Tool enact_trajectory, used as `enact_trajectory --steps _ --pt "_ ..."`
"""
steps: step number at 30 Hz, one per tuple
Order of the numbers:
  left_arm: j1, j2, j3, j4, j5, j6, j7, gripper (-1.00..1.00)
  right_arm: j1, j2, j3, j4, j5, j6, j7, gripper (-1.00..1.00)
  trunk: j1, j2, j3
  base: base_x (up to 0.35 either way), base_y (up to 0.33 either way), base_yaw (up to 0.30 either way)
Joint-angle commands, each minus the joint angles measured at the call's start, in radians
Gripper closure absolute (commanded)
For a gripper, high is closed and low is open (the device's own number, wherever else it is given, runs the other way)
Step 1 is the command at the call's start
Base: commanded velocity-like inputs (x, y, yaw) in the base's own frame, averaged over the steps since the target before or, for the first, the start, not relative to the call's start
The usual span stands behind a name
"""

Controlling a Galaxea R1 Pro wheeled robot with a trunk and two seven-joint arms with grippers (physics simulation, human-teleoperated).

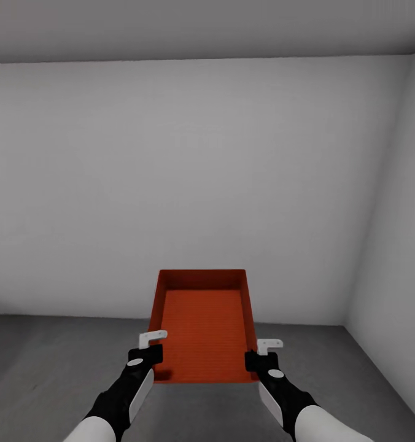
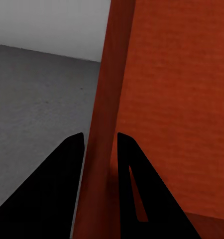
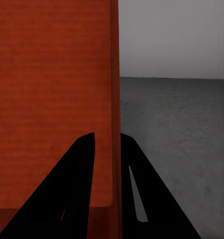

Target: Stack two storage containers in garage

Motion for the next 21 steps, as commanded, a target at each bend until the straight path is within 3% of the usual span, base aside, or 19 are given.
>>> enact_trajectory --steps 1,6,10,21 --pt "0.0 0.001 0.003 -0.006 -0.02 0.008 0.018 1.0 -0.001 -0.01 -0.011 0.004 -0.013 -0.005 -0.028 1.0 0.0 -0.001 0.0 0.0 0.0 -0.295" --pt "0.0 0.001 0.002 -0.005 -0.02 0.008 0.019 1.0 -0.001 -0.01 -0.011 0.004 -0.014 -0.005 -0.028 1.0 0.0 -0.001 0.0 0.0 0.0 -0.268" --pt "0.0 0.001 0.004 0.001 -0.02 0.008 0.019 1.0 -0.001 -0.01 -0.011 0.004 -0.013 -0.006 -0.028 1.0 0.0 -0.001 0.0 0.035 0.0 -0.064" --pt "0.0 0.002 0.005 0.002 -0.02 0.008 0.019 1.0 -0.001 -0.01 -0.009 0.004 -0.013 -0.005 -0.028 1.0 0.0 -0.001 0.0 0.287 0.0 -0.003"
